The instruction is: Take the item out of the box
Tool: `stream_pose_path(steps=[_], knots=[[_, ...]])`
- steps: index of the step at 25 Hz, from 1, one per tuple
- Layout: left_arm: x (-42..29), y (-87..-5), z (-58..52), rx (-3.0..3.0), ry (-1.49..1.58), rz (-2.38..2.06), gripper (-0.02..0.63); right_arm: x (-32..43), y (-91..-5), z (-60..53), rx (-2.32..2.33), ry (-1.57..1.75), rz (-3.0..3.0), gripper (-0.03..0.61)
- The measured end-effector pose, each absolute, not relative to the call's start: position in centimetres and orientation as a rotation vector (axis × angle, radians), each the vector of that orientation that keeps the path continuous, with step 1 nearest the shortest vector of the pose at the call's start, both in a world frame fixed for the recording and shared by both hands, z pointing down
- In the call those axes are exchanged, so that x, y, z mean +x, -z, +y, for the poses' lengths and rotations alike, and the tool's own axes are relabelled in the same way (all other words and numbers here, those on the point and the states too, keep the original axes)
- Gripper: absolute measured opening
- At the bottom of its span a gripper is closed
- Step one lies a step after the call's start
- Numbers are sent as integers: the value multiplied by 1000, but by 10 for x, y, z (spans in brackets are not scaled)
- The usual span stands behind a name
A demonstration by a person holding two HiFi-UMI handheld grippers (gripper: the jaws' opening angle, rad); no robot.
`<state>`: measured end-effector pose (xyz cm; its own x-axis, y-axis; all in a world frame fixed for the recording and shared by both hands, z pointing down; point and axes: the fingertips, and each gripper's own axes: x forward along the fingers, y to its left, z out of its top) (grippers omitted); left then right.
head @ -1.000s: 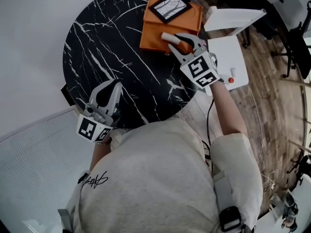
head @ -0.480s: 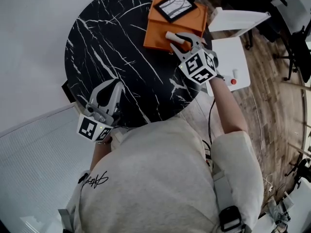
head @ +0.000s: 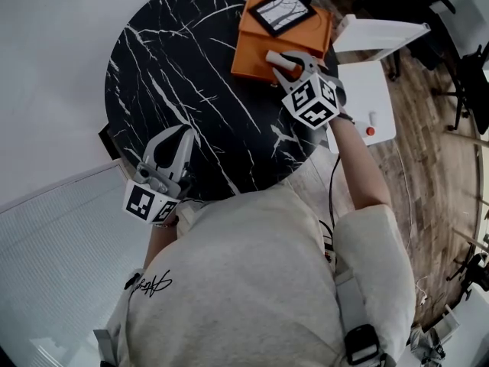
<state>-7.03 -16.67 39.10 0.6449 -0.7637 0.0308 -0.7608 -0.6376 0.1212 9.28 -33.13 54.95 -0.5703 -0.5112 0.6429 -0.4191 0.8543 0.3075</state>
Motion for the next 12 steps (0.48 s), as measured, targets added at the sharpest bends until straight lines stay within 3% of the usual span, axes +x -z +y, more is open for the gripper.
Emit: stream_pose_path(steps=[12], knots=[[-87, -394, -163, 2702, 33, -1316, 0, 87, -571, -336, 590, 187, -2160, 103]])
